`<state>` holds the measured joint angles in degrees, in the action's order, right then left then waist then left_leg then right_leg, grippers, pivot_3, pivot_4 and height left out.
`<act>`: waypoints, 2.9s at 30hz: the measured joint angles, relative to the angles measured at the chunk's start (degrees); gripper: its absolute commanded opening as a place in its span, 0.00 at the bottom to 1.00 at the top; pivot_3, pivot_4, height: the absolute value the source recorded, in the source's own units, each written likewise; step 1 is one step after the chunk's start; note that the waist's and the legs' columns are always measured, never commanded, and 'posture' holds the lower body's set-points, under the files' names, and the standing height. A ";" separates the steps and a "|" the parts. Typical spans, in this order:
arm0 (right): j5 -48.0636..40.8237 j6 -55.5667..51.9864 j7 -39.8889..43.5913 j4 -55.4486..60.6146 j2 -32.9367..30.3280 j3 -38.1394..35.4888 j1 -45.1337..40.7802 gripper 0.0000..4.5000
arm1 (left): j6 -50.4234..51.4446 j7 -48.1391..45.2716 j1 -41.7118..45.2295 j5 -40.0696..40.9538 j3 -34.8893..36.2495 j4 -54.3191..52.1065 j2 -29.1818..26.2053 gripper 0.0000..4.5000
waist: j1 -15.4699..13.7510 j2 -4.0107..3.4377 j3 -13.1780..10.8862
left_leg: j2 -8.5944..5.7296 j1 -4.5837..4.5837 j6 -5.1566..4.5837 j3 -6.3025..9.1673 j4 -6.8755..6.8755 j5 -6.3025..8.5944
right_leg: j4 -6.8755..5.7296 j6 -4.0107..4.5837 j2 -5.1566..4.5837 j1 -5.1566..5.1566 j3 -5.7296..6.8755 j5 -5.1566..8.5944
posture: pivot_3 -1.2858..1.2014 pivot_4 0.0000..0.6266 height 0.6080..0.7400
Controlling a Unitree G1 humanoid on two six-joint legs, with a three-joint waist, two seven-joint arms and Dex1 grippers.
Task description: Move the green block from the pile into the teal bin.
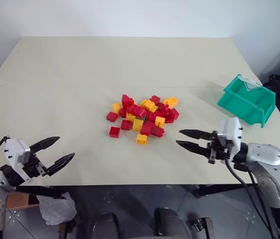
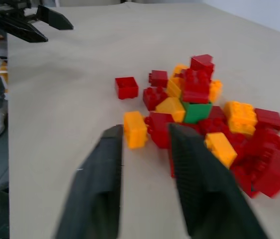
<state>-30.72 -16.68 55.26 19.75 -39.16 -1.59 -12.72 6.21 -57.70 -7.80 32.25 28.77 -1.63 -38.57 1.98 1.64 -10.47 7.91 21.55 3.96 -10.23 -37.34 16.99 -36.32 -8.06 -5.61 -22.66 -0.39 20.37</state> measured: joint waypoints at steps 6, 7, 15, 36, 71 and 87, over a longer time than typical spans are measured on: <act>7.41 -1.58 -3.53 -6.46 7.98 10.21 -9.91 0.00 | 0.68 0.86 -1.78 0.72 -0.66 -3.04 2.38 1.00 | 0.38 0.02 0.01 | 0.03 0.01 0.01 -0.01 -0.05 0.00 | -0.26 0.11 0.00 -0.13 0.02 0.06 | 0.52 0.24 1.00; 8.36 -2.09 -4.19 -7.99 9.40 11.38 -11.44 0.00 | 1.11 1.19 -1.67 1.13 -0.90 -4.03 2.56 1.00 | 0.38 0.02 0.01 | 0.03 0.02 0.01 -0.03 -0.06 0.00 | -0.28 0.11 0.00 -0.15 0.02 0.06 | 0.52 0.24 1.00; 17.08 -0.80 -7.96 -27.87 20.25 17.11 -26.37 0.00 | 4.63 3.24 0.17 2.38 -5.34 -10.99 3.72 1.00 | 1.24 0.02 0.01 | 0.05 0.04 0.05 -0.10 -0.09 -0.02 | -0.65 0.11 -0.01 -0.35 0.04 0.06 | 0.52 0.24 1.00; 32.95 20.40 -9.33 -72.20 34.95 18.86 -50.26 0.00 | 5.79 6.81 4.71 2.65 -6.71 -10.46 4.43 1.00 | 7.67 -0.01 -0.01 | 0.15 0.07 0.20 -0.27 0.10 -0.11 | -1.42 0.11 -0.03 -0.79 0.05 0.06 | 0.52 0.24 1.00; 16.29 -8.21 7.33 -22.19 6.78 7.84 -22.38 1.00 | 1.85 1.65 3.89 1.26 -5.06 -1.99 1.44 1.00 | 4.20 -0.02 -0.02 | 0.17 0.06 0.21 -0.50 0.08 -0.10 | -0.81 0.13 -0.03 -0.82 0.05 0.08 | 0.52 0.24 1.00; 28.17 -0.43 -2.13 -54.72 26.90 19.85 -44.77 1.00 | 2.16 3.28 2.78 1.32 -6.17 -4.38 2.22 1.00 | 5.22 -0.02 -0.02 | 0.19 0.08 0.21 -0.56 0.06 -0.10 | -1.17 0.13 -0.05 -0.95 0.06 0.08 | 0.52 0.24 1.00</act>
<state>-2.55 -17.11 53.13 -34.97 -12.27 18.26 -57.49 8.37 -54.41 -5.02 33.58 22.60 -6.01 -36.35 7.20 1.62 -10.49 8.10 21.63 4.17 -10.79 -37.29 16.89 -37.49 -7.94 -5.67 -23.61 -0.33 20.45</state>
